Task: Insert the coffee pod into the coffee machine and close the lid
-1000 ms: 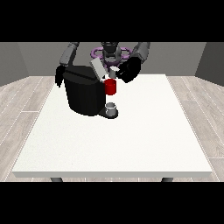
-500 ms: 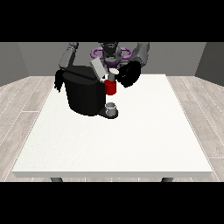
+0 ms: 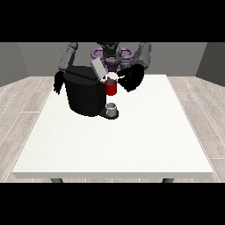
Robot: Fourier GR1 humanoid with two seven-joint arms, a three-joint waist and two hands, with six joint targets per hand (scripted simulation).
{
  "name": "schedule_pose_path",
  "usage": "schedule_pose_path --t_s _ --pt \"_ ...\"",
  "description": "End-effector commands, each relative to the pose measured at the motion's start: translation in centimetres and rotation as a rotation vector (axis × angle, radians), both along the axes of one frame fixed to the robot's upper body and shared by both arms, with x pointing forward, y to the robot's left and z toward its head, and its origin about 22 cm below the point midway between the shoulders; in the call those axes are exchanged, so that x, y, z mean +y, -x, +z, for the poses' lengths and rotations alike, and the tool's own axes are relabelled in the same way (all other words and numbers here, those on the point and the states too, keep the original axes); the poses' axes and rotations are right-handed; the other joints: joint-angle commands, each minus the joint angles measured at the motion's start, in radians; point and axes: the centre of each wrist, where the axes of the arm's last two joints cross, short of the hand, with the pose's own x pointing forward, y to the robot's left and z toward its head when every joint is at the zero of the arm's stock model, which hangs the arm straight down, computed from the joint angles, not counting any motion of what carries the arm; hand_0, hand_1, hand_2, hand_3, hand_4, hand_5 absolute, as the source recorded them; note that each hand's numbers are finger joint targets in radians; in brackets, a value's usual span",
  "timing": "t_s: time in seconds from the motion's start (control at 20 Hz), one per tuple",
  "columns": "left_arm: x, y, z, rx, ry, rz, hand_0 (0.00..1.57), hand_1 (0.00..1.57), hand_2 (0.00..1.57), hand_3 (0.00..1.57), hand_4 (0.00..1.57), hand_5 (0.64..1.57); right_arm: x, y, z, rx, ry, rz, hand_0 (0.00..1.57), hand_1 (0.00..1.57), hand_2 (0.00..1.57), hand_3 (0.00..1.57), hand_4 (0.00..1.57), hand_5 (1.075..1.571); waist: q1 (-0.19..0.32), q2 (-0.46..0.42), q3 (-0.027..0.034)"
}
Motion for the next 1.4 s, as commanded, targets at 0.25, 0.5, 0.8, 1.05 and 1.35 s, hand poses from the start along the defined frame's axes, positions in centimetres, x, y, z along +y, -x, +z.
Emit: schedule_pose_path --t_s 0.25,0.5,0.8,1.05,1.35 --pt "-1.5 -0.4 -0.6 0.002 -0.049 0.019 1.43 1.43 1.45 1.4 0.61 1.571 1.6 -0.5 -0.3 0.024 -0.033 0.014 0.0 0.0 0.0 0.0 0.27 1.571 -0.008 -0.014 -0.0005" --pt "-3.1 -0.3 -3.3 -0.028 0.091 -0.065 0.0 0.0 0.35 0.35 0.0 1.571 -2.5 -0.3 -0.7 0.055 -0.04 -0.026 0.0 0.0 0.0 0.0 0.34 1.571 0.033 -0.03 -0.001" --pt "-6.8 1.4 -12.7 0.121 0.267 -0.237 0.0 0.0 0.0 0.0 0.0 1.571 -5.5 4.0 -6.2 0.164 -0.084 -0.146 0.0 0.0 0.0 0.0 0.26 1.571 0.165 -0.181 -0.0008" --pt "-1.5 5.4 -22.6 0.213 0.457 -0.169 0.0 0.0 0.0 0.0 0.0 1.571 -3.1 8.7 -9.8 0.221 -0.09 -0.13 0.0 0.0 0.0 0.0 0.23 1.571 0.181 -0.325 -0.0032" --pt "-1.0 12.0 -31.7 0.355 0.647 -0.186 0.0 0.0 0.0 0.0 0.27 1.571 -2.1 11.9 -11.5 0.297 -0.047 -0.108 0.0 0.0 0.0 0.0 0.0 1.571 0.264 -0.522 -0.0022"
